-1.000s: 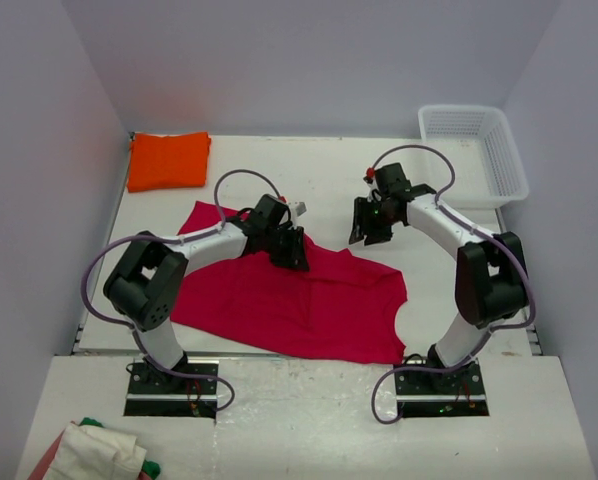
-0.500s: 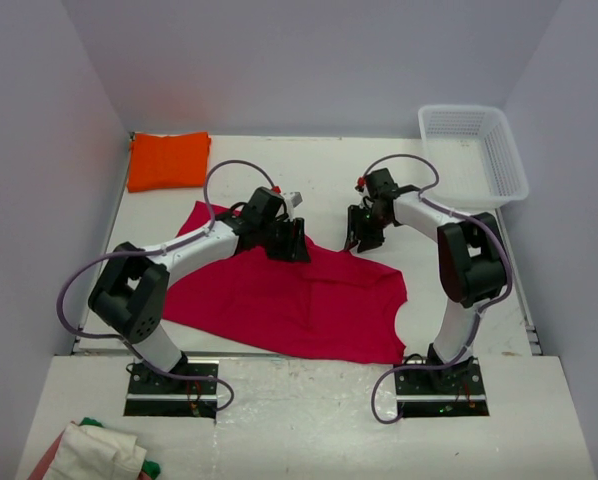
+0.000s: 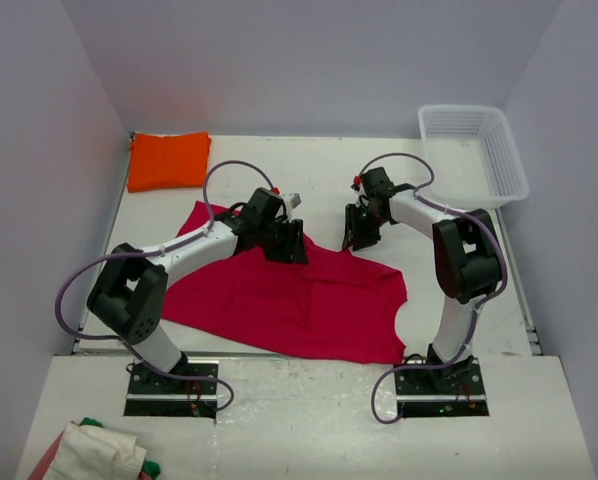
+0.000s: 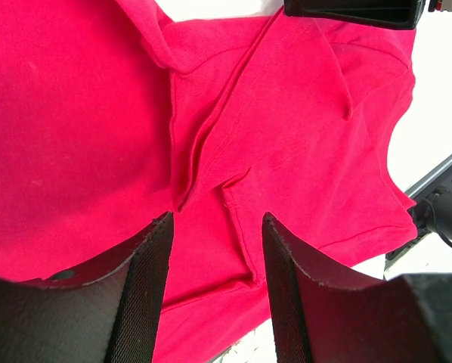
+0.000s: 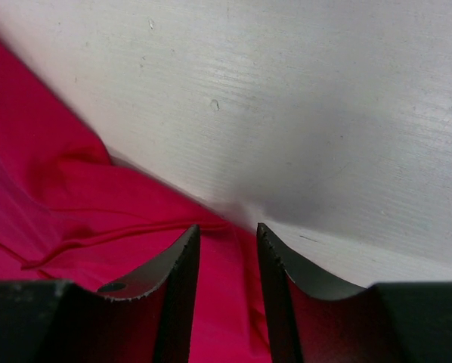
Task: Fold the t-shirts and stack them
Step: Grap the side of the flattened tshirt furthest away from the robot with both arms
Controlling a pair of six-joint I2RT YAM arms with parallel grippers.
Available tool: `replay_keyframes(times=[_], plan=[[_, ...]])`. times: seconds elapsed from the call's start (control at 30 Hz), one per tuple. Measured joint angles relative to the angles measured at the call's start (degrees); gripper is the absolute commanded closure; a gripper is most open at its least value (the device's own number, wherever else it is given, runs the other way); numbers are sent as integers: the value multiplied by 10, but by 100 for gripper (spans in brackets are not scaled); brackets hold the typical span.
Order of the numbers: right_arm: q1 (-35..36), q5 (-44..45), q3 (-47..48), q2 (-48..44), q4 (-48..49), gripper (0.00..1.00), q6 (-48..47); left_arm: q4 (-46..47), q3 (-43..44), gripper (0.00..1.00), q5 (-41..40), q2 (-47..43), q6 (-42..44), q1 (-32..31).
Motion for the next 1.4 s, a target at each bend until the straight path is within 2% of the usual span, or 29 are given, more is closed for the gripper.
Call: replay_keyframes(times=[0.13, 0.2, 0.27, 0.3, 0.43, 0.8, 1.0, 1.17, 1.4], plan=[[1, -1, 0, 2, 2, 67, 0, -4, 0, 48, -1, 0, 0, 0], [1, -1, 0, 4, 4, 72, -1, -4, 0, 48, -1, -1, 0, 1], [2, -2, 0, 5, 3, 80, -2, -5, 0, 48, -2, -2, 0, 1], [2, -2, 0, 5, 4, 88, -3, -5, 0, 48, -3, -2, 0, 2], [3, -2, 0, 5, 4, 100, -4, -5, 0, 48, -5, -3, 1, 11], [8, 1, 0, 0, 4, 100, -4, -42, 17, 45, -35, -17, 18, 75], [18, 11, 0, -48, -1, 100, -4, -73, 39, 41, -72, -27, 32, 118], [28, 14, 0, -95, -1, 100, -3, -86, 44, 41, -86, -29, 40, 126], [65, 17, -34, -102, -2, 100, 6, -94, 44, 41, -86, -30, 42, 125]])
